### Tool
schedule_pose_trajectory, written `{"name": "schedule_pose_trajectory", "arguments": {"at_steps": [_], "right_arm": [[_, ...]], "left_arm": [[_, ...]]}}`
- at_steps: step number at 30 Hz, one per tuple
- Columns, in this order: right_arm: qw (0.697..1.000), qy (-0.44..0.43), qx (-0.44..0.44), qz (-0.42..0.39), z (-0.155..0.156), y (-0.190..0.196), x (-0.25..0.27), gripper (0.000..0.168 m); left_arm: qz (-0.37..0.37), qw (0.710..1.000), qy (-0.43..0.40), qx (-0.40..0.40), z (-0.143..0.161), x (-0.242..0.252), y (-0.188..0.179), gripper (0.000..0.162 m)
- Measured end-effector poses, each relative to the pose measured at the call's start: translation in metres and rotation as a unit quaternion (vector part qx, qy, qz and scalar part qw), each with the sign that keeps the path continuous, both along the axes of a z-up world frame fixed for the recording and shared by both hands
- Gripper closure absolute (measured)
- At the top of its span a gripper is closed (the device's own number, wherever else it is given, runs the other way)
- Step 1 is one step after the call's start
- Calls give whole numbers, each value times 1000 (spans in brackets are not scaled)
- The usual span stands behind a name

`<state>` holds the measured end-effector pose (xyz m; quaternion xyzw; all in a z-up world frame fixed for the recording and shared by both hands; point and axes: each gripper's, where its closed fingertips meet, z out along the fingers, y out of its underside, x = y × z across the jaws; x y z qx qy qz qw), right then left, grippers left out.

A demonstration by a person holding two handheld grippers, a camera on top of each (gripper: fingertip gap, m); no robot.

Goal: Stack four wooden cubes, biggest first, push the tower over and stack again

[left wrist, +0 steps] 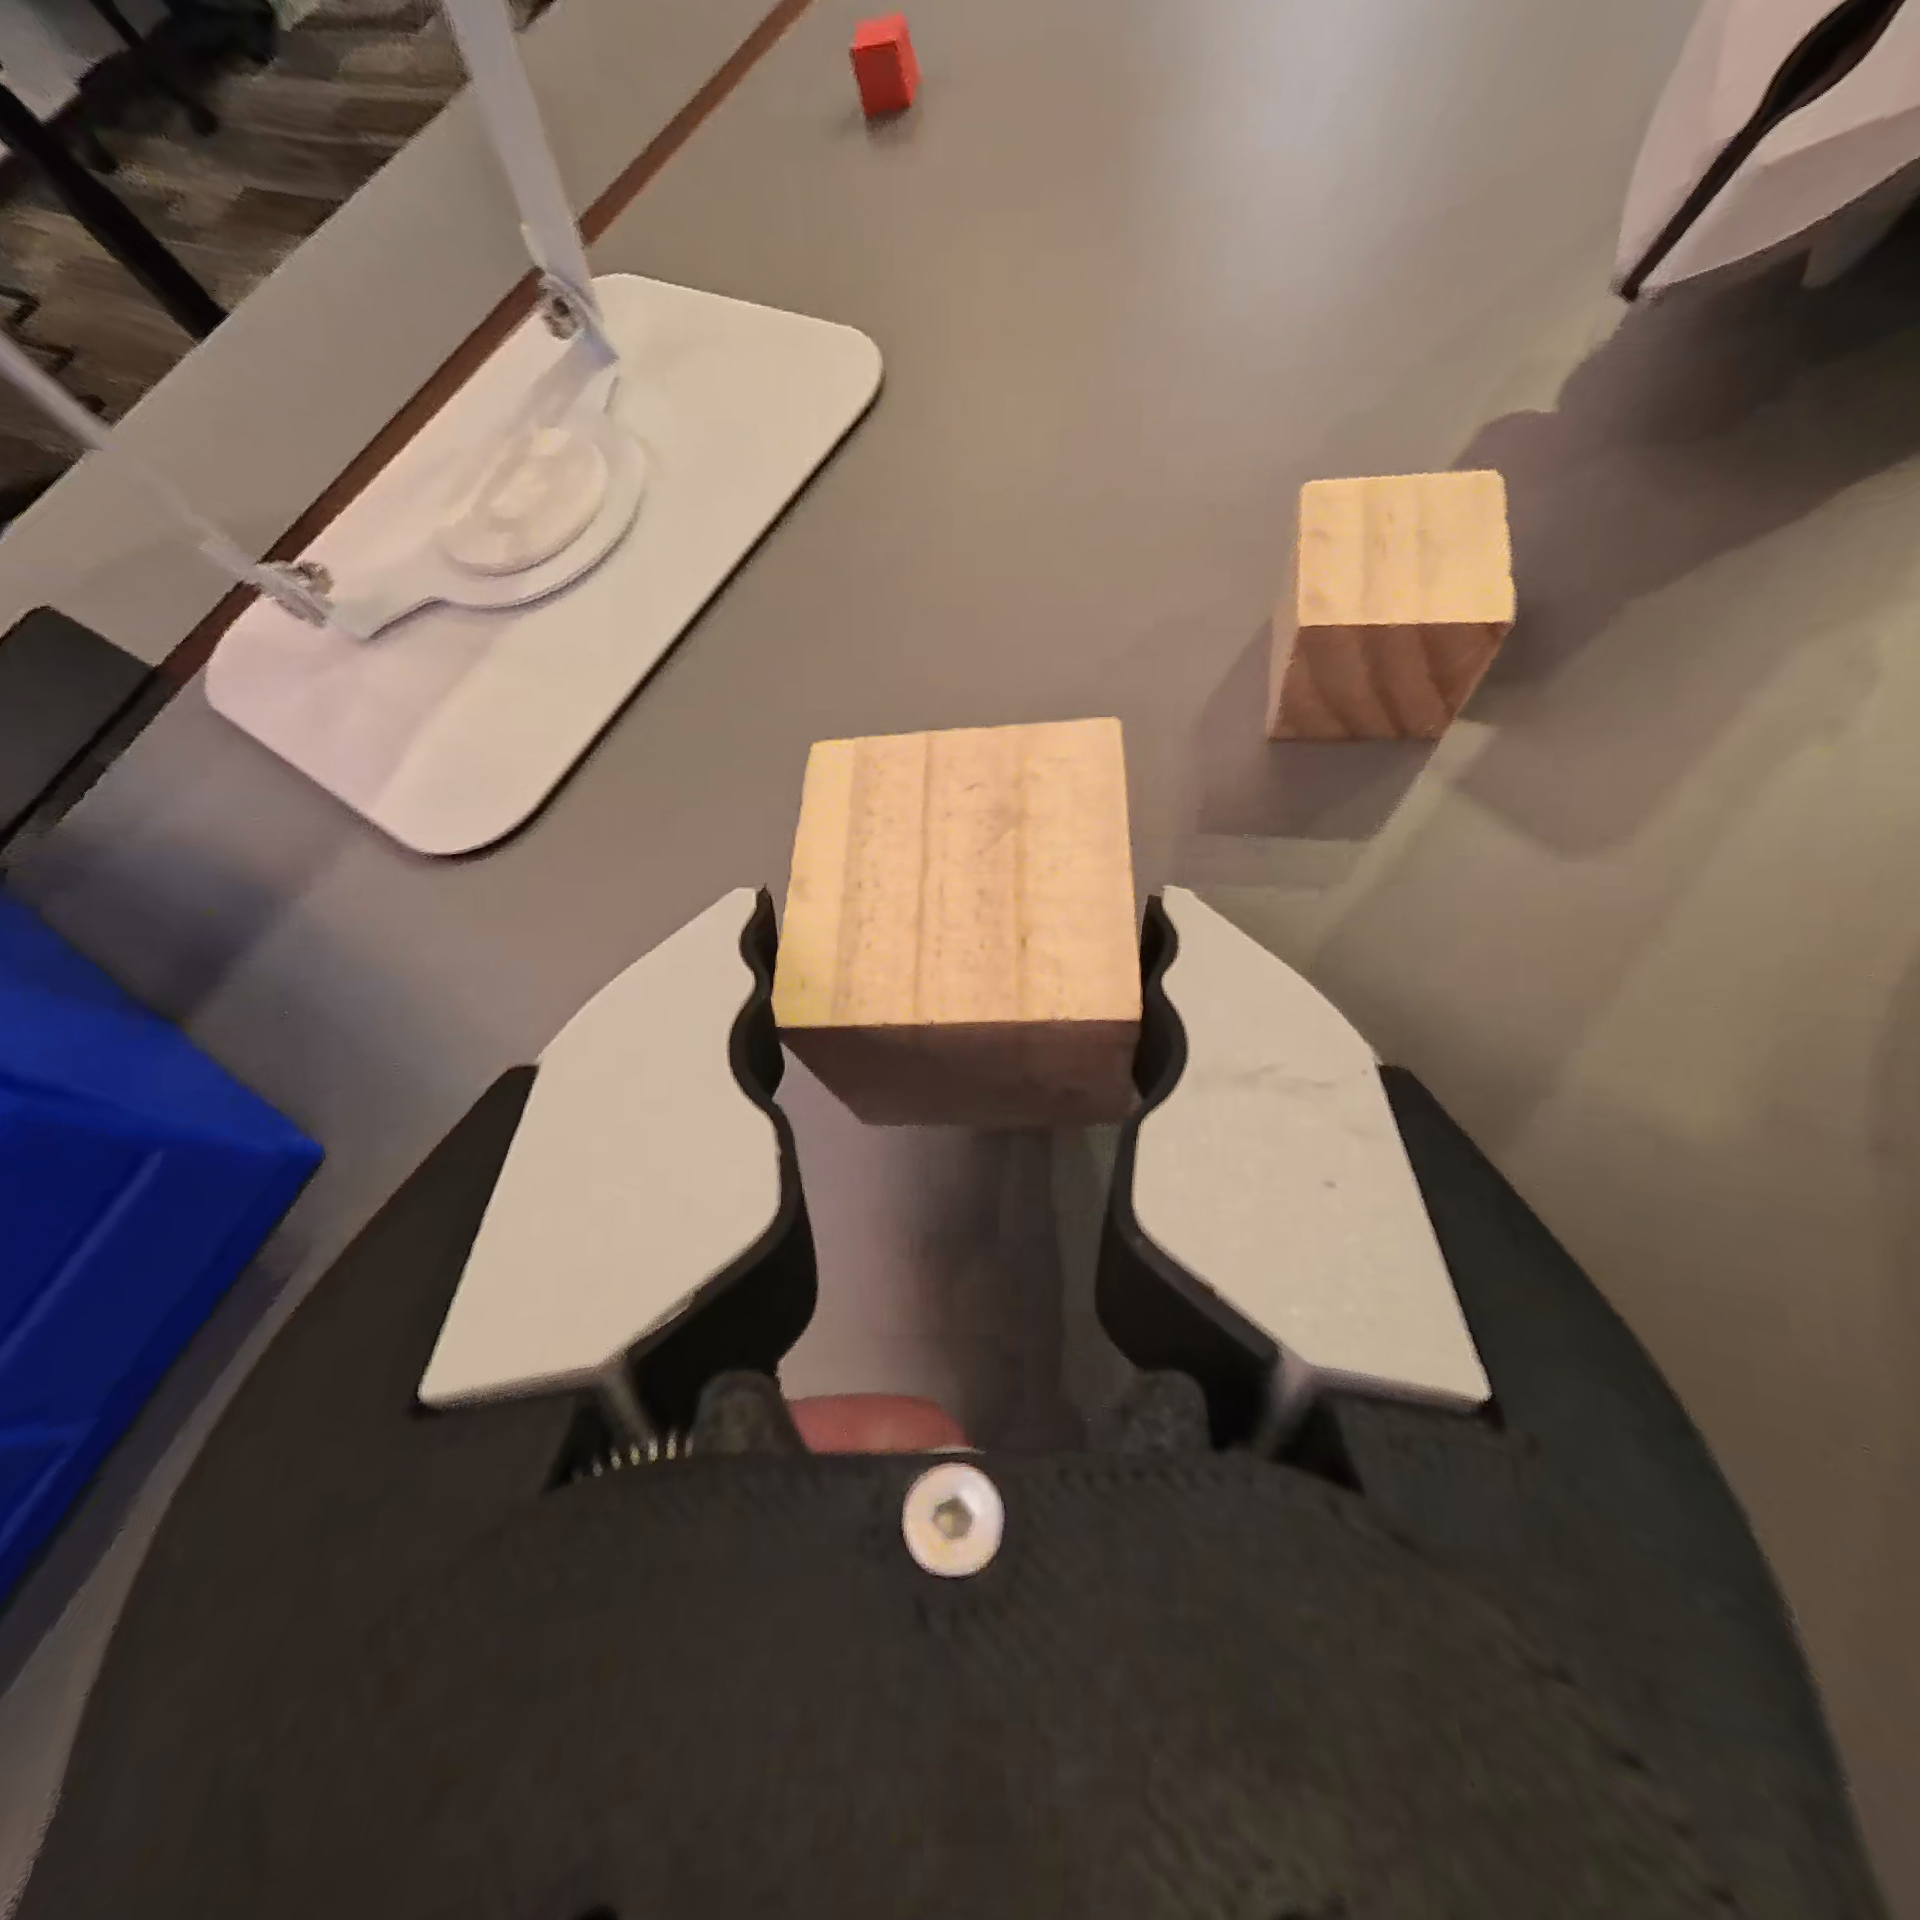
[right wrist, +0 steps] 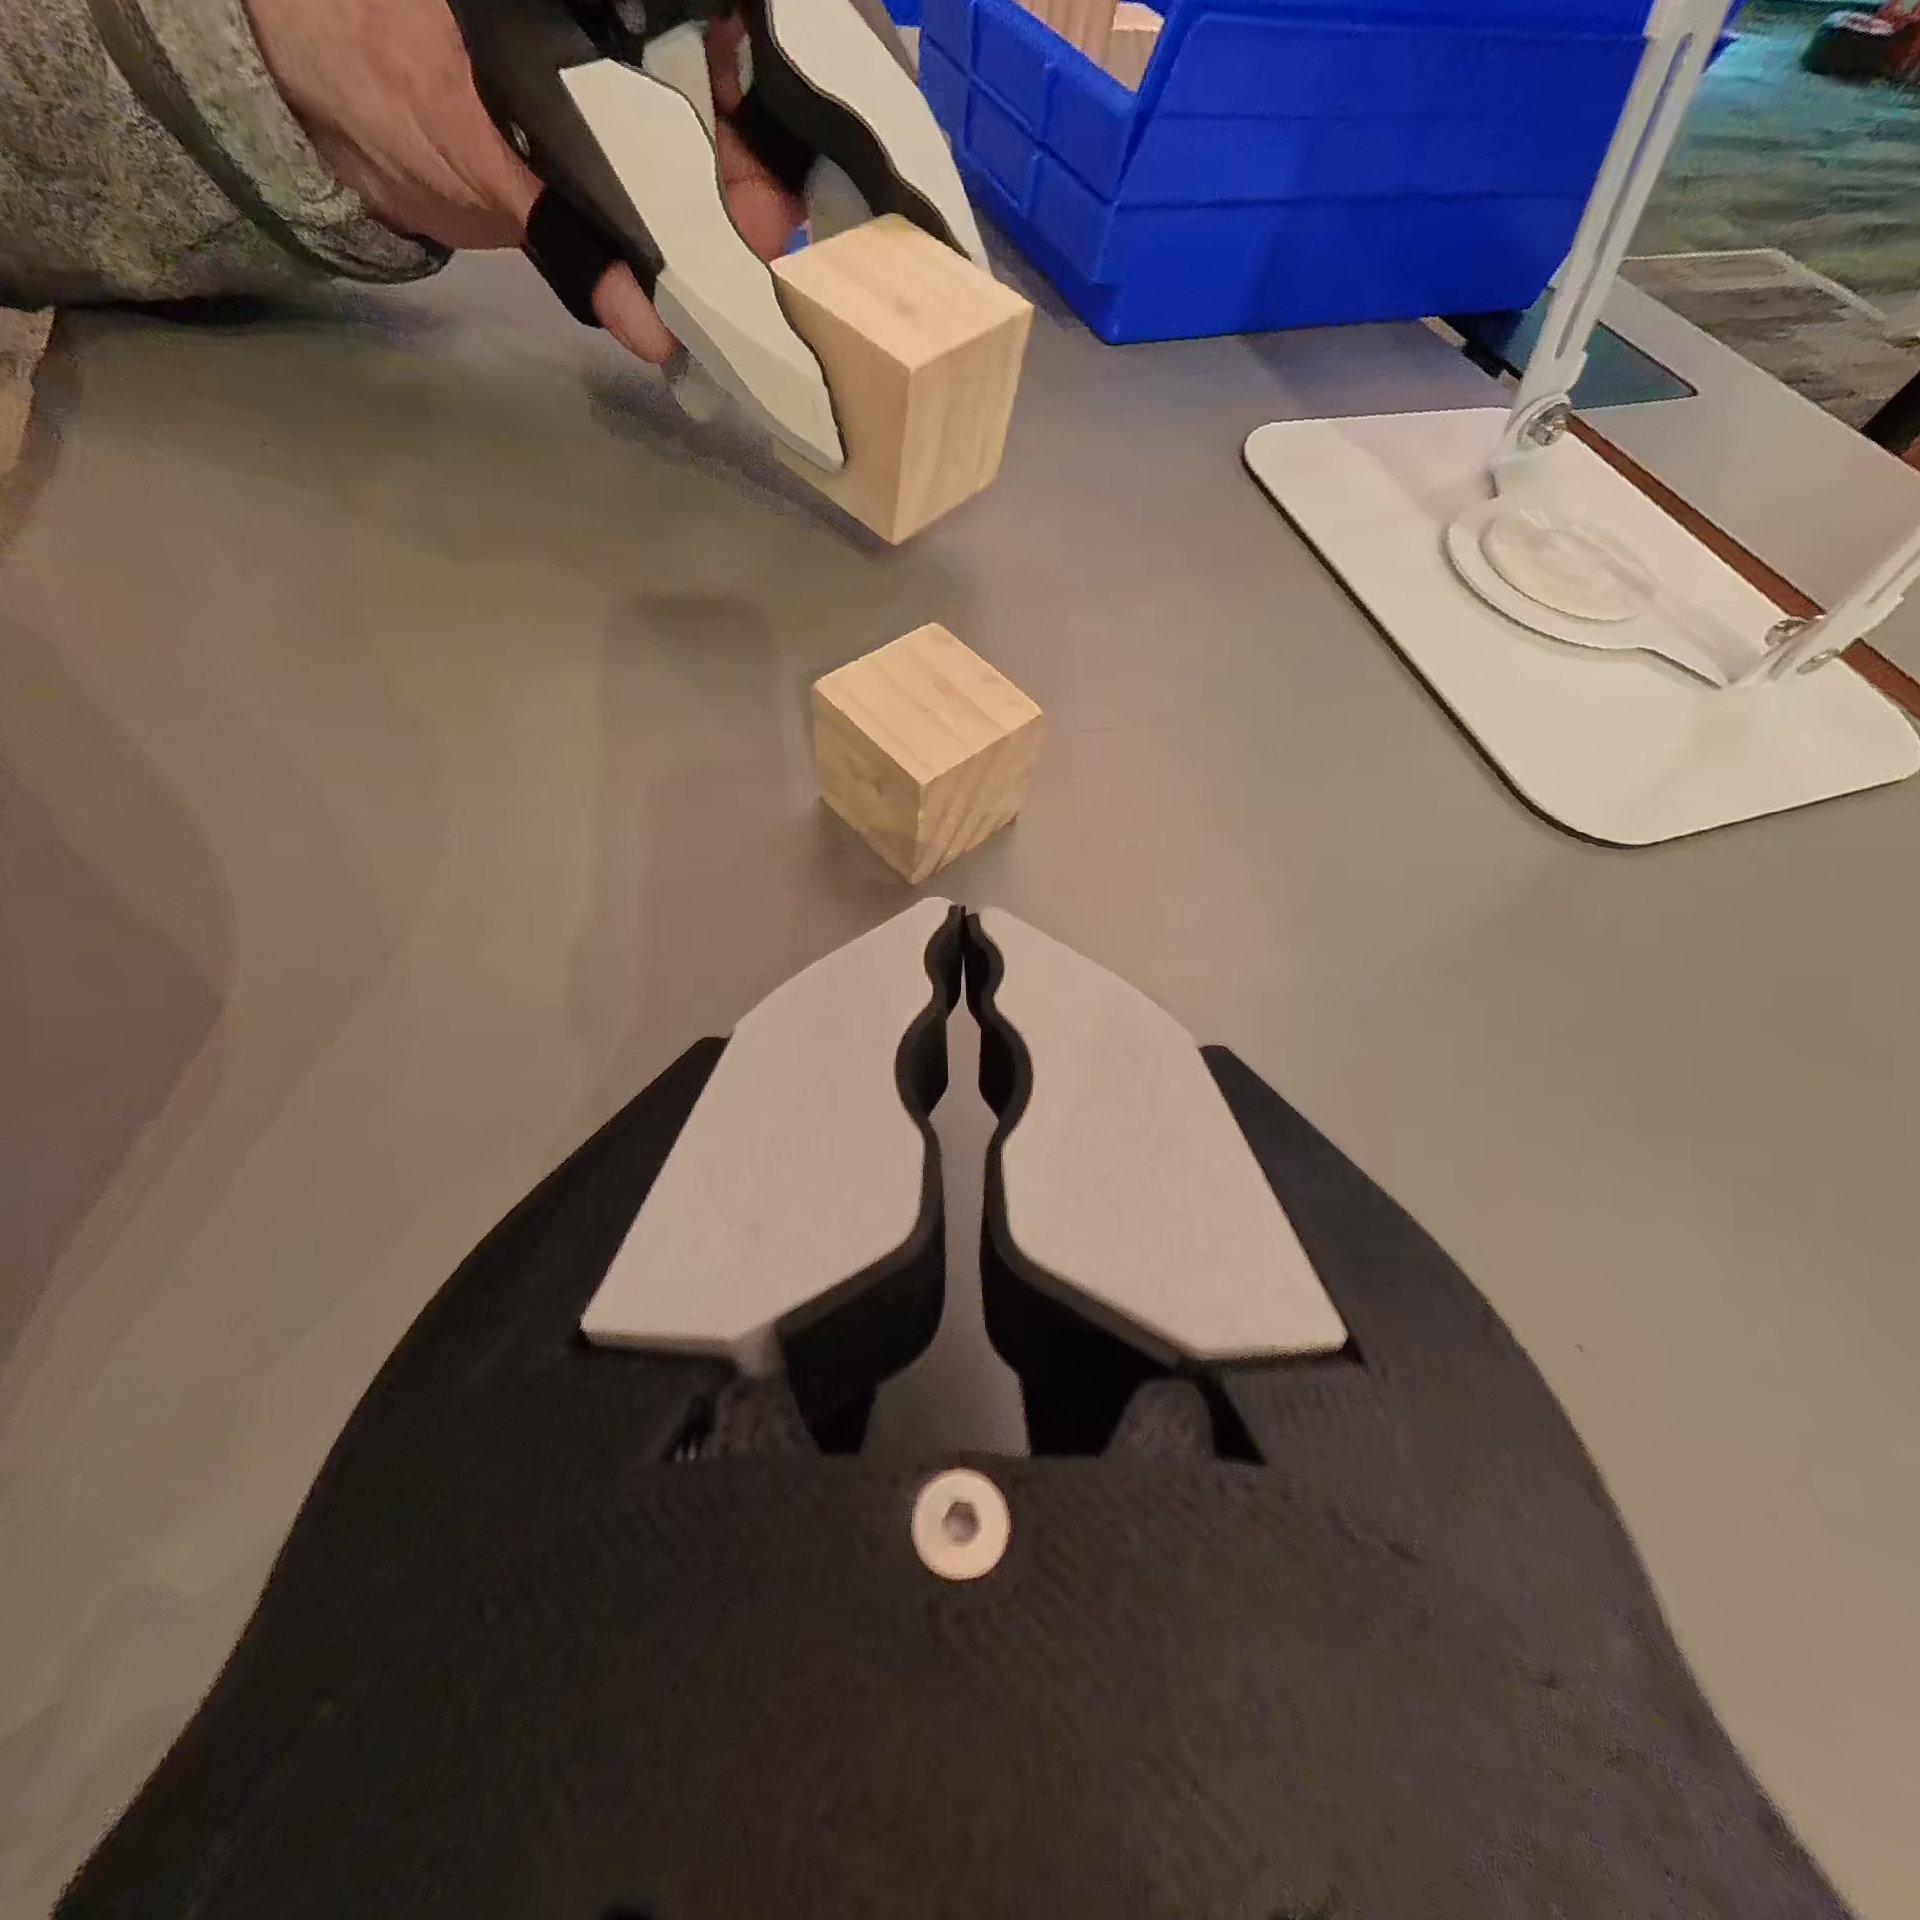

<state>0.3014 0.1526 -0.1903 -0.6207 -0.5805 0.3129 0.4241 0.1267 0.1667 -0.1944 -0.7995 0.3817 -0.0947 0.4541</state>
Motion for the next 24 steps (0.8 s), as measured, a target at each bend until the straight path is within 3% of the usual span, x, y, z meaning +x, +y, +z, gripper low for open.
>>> {"name": "schedule_pose_trajectory", "arguments": {"at_steps": [10, 16, 20, 24], "right_arm": [[1000, 8, -4, -4, 2, 2, 2, 168], [1000, 9, -5, -3, 2, 2, 2, 168], [1000, 13, -9, -3, 3, 2, 2, 168], [1000, 19, -12, 0, 5, 1, 3, 168]], "left_arm": [[126, 989, -37, 73, 72, -98, 17, 96], [209, 972, -9, 104, 109, -161, 40, 96], [258, 962, 12, 83, 114, -191, 86, 97], [276, 961, 5, -16, 83, -206, 134, 96]]}}
